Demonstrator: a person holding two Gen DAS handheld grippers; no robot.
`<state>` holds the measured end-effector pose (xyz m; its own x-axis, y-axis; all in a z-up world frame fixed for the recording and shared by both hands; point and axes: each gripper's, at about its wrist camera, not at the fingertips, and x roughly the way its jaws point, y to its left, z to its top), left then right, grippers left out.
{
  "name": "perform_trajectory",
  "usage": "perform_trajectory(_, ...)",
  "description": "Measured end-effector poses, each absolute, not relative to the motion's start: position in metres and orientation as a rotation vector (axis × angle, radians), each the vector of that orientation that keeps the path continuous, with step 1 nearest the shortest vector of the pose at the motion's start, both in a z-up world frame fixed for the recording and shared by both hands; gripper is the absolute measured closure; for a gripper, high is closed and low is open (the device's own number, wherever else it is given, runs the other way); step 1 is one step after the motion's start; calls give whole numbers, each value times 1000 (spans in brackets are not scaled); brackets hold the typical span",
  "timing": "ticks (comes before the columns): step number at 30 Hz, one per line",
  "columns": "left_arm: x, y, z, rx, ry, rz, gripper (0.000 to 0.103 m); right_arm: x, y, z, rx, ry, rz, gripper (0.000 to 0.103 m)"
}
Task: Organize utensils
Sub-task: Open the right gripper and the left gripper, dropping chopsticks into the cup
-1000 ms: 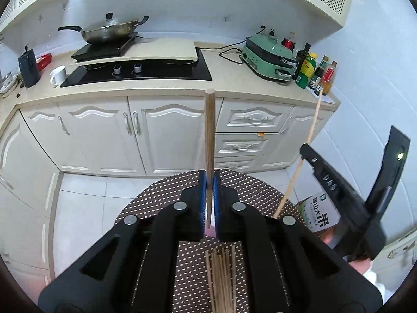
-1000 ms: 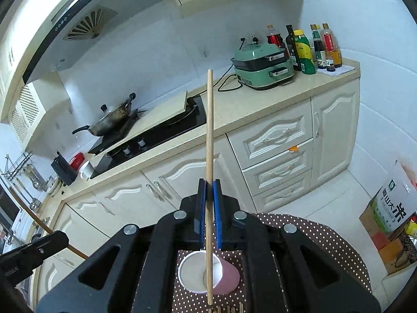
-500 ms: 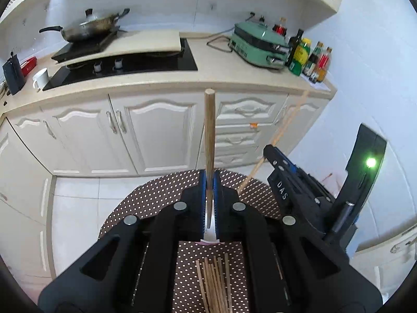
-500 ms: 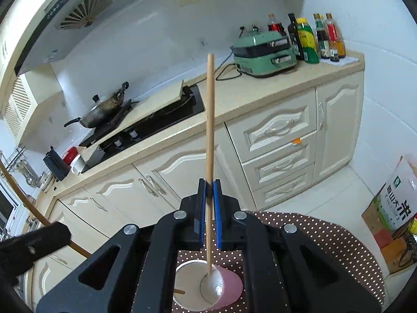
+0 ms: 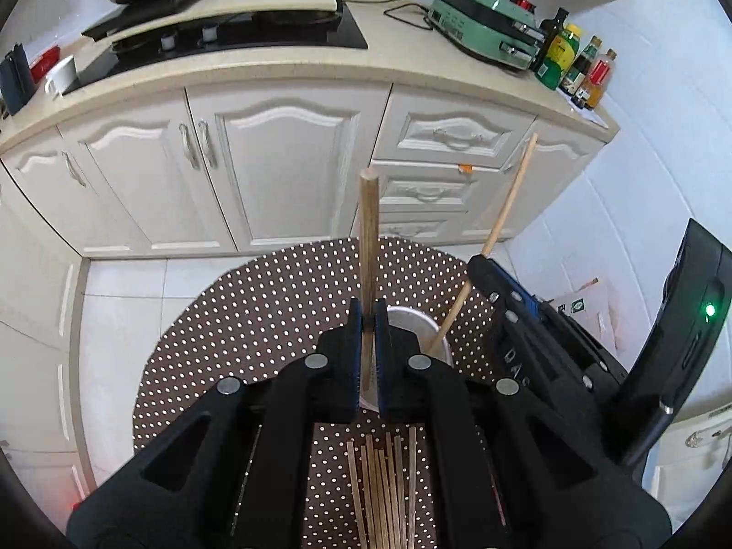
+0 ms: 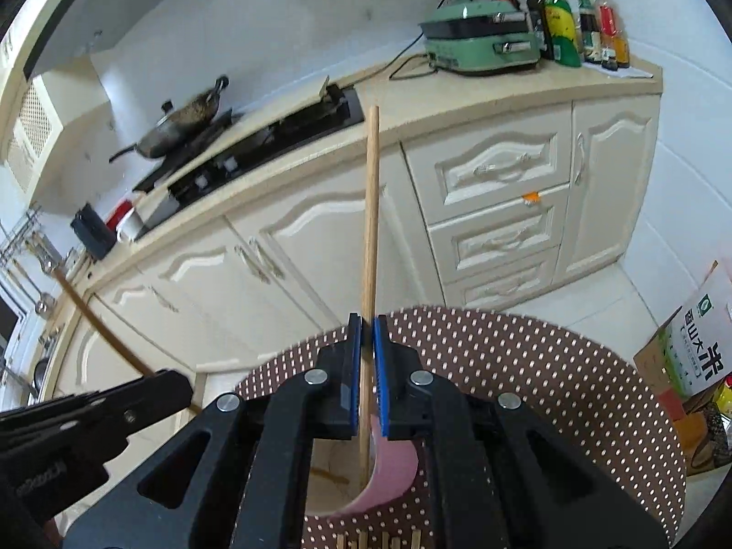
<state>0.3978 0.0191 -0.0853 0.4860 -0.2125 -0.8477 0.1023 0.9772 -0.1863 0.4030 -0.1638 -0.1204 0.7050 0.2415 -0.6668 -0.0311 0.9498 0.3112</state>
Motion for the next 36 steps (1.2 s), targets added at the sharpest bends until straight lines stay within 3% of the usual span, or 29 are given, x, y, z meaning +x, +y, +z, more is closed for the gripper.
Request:
perform_trajectory(11, 397, 22, -108, -90, 997, -133, 94, 399, -153, -147, 243, 900, 200, 93)
perform_trajectory(12, 396, 22, -110, -77, 998, -133, 92, 399, -153, -149, 240, 911, 194, 87)
perform_trajectory(13, 396, 21, -114, -61, 1010, -137, 85, 398, -154, -152, 235, 930, 182, 74)
perform_trajectory(14, 395, 20, -118, -52, 1021, -140, 79, 398, -156, -154, 235, 939, 175, 69)
perform_trajectory(16, 391, 23, -121, -49, 1010, -106, 54, 394, -163, -157, 250, 947, 152, 65)
perform_trajectory(18, 385, 30, -120, -77, 972, -93, 44, 391, -170, -159, 277, 951, 151, 57)
perform_trajectory(36, 354, 35, -131, -68, 1021, -79, 44, 364, -191, -151, 279, 954, 121, 52)
